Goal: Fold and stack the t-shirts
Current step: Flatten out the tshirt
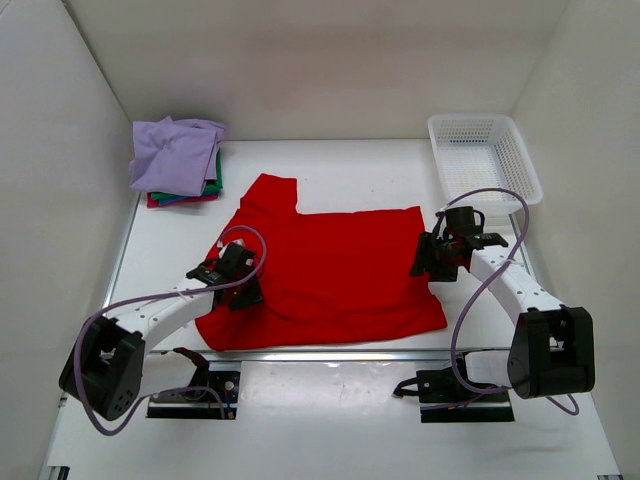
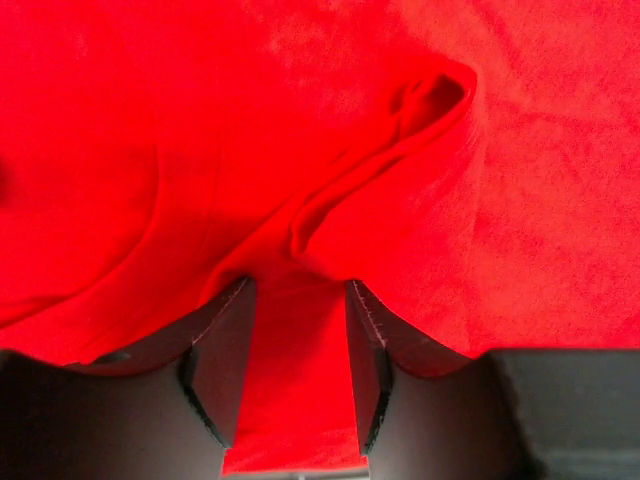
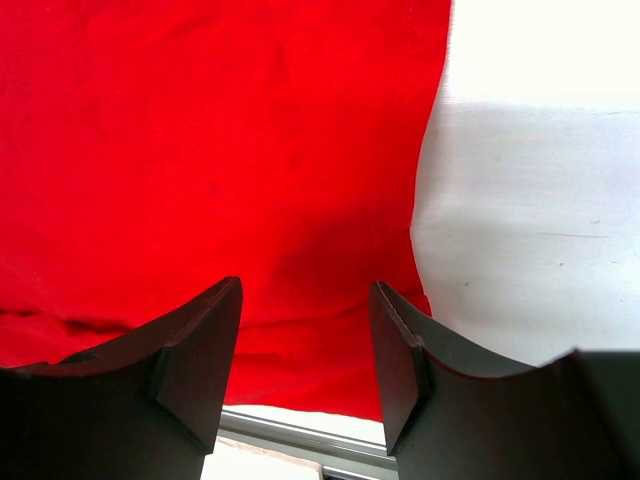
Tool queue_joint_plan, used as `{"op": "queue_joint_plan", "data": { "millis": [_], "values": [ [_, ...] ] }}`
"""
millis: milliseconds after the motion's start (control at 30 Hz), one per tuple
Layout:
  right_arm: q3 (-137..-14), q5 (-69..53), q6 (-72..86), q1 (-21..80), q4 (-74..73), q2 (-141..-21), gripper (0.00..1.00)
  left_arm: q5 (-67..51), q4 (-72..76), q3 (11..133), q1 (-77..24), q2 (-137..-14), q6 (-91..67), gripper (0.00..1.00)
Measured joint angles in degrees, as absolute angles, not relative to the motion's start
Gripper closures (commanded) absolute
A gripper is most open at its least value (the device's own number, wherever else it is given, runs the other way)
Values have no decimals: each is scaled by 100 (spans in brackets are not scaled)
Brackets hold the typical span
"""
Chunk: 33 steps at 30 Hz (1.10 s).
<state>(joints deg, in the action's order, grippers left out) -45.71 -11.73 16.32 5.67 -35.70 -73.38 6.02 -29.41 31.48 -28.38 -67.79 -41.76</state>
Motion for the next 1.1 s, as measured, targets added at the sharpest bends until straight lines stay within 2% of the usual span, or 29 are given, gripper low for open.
{"op": "queue_joint_plan", "data": {
  "millis": [100, 333, 367, 400, 433, 467, 633, 733, 767, 800, 867, 900, 1033, 1100],
  "values": [
    [-4571, -1177, 1627, 554, -3568, -7338, 49, 674, -2808, 3258, -2869, -6973, -4163, 54],
    [-4571, -1212, 1625, 543, -3568, -7338, 50, 742, -2541, 3575, -2939, -7124, -4156, 58],
    [-4571, -1212, 1625, 541, -3570, -7338, 50, 753, -2515, 3601, -2939, -7137, -4156, 62],
    [-4571, -1219, 1625, 530, -3570, -7338, 49, 755, -2493, 3627, -2939, -7168, -4154, 70],
    [-4571, -1227, 1623, 521, -3570, -7338, 50, 757, -2486, 3658, -2939, -7218, -4156, 95],
    [-4571, -1236, 1619, 521, -3570, -7341, 49, 762, -2471, 3691, -2936, -7288, -4169, 100],
    [-4571, -1253, 1610, 517, -3570, -7341, 49, 751, -2475, 4040, -3035, -7741, -4101, 100],
    [-4571, -1256, 1610, 517, -3570, -7341, 50, 687, -2451, 4674, -3199, -8134, -4053, 100],
    [-4571, -1258, 1612, 517, -3570, -7341, 50, 659, -2414, 4923, -3269, -8278, -4016, 100],
    [-4571, -1256, 1610, 517, -3570, -7341, 49, 600, -2353, 5186, -3341, -8453, -3955, 80],
    [-4571, -1251, 1610, 517, -3575, -7341, 49, 399, -2279, 5706, -3463, -8823, -3822, 59],
    [-4571, -1253, 1610, 517, -3573, -7341, 50, 281, -2209, 5905, -3503, -9002, -3763, 53],
    [-4571, -1253, 1610, 519, -3577, -7343, 50, 62, -2075, 6031, -3623, -9354, -3730, 44],
    [-4571, -1256, 1612, 510, -3573, -7341, 49, 40, -2001, 5662, -3616, -9198, -3750, 44]
  ]
}}
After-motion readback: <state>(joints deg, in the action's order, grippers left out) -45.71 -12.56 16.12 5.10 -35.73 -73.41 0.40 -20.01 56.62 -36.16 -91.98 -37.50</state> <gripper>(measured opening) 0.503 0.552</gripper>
